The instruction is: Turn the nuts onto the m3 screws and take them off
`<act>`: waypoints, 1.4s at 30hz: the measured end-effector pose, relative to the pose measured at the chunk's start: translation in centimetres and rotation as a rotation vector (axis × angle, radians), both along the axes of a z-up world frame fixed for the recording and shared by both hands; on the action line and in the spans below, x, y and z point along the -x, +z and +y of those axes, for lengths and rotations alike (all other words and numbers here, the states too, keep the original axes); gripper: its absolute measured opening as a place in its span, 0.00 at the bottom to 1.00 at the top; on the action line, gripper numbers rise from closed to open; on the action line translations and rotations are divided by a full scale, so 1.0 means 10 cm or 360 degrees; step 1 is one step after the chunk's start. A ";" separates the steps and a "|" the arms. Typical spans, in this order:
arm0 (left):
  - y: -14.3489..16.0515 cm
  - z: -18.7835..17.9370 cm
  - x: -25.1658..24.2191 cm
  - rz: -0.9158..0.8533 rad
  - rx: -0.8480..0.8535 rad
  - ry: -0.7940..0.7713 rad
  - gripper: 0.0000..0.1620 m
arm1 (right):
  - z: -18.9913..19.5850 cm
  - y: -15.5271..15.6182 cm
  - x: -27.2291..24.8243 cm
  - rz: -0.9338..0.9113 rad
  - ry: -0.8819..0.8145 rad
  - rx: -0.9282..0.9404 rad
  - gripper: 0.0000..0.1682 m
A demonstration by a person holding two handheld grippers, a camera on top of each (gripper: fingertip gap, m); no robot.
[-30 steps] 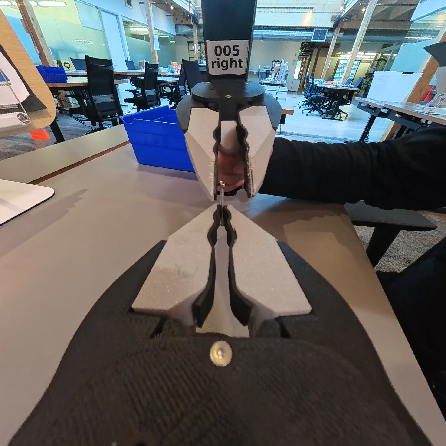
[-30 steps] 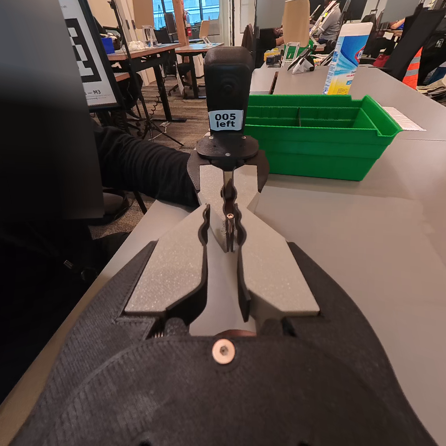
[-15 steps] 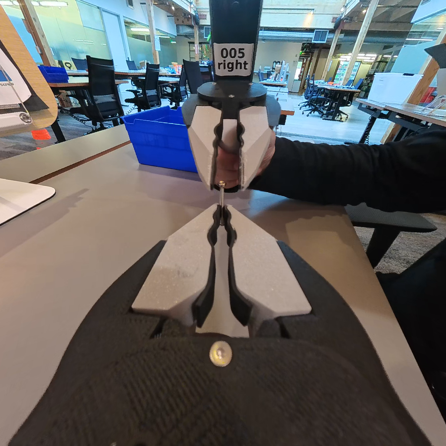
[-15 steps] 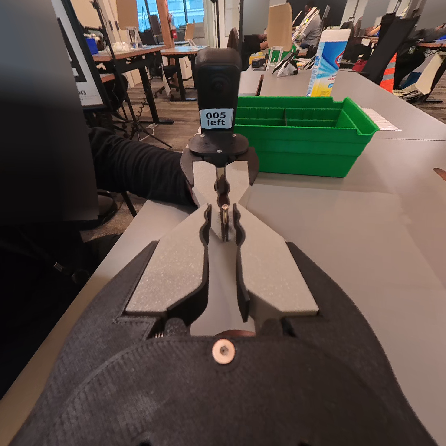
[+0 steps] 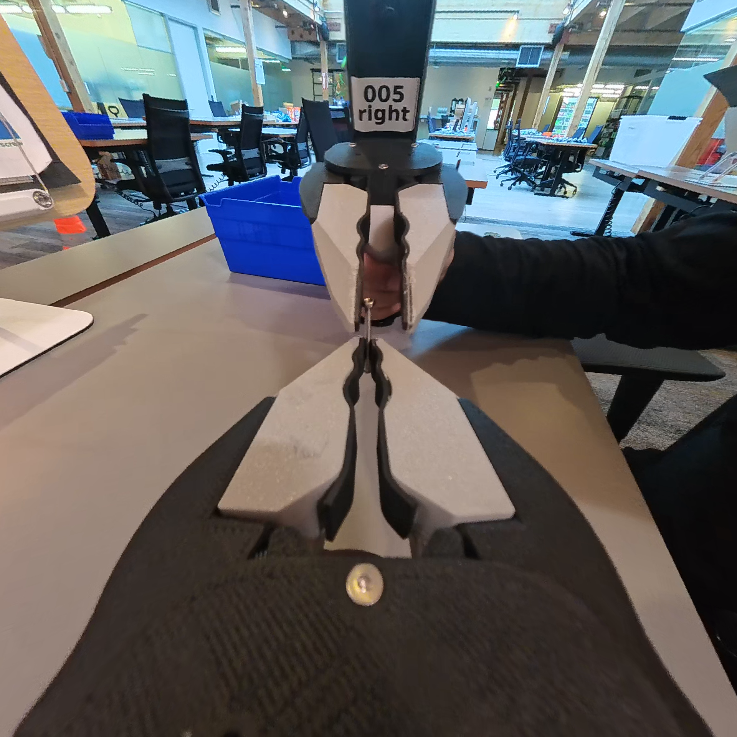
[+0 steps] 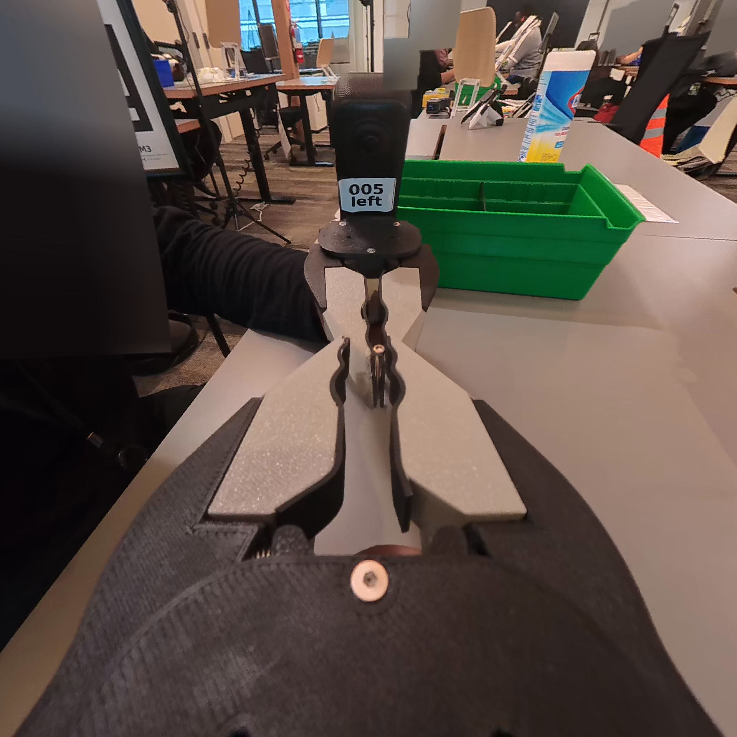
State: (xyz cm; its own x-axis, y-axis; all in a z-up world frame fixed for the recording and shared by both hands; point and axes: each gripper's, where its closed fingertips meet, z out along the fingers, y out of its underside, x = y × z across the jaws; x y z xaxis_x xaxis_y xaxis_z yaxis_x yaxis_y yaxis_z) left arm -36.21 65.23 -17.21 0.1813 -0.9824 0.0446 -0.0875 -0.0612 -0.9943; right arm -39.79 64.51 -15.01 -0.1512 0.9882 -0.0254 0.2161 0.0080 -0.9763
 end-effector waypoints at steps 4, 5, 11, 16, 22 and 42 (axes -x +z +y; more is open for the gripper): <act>-0.01 0.00 0.00 0.0007 -0.0001 0.0001 0.00 | 0.02 -0.01 -0.01 -0.0002 -0.0026 -0.0008 0.09; -0.01 0.00 0.00 0.0006 0.0000 0.0004 0.00 | 0.04 -0.01 0.00 -0.0002 -0.0036 -0.0010 0.08; 0.01 -0.02 0.00 0.0003 -0.0009 -0.0018 0.00 | 0.11 0.03 0.03 0.0038 -0.0072 -0.0019 0.07; -0.01 -0.03 -0.01 0.0011 -0.0005 -0.0028 0.00 | 0.10 0.04 0.06 0.0054 -0.0041 -0.0026 0.05; 0.01 -0.03 0.00 -0.0004 -0.0003 -0.0026 0.00 | 0.13 0.06 0.03 0.0079 -0.0035 -0.0022 0.03; 0.00 0.12 0.03 0.0026 -0.0031 0.0142 0.00 | 0.25 0.03 0.08 0.0035 -0.0292 -0.0019 0.01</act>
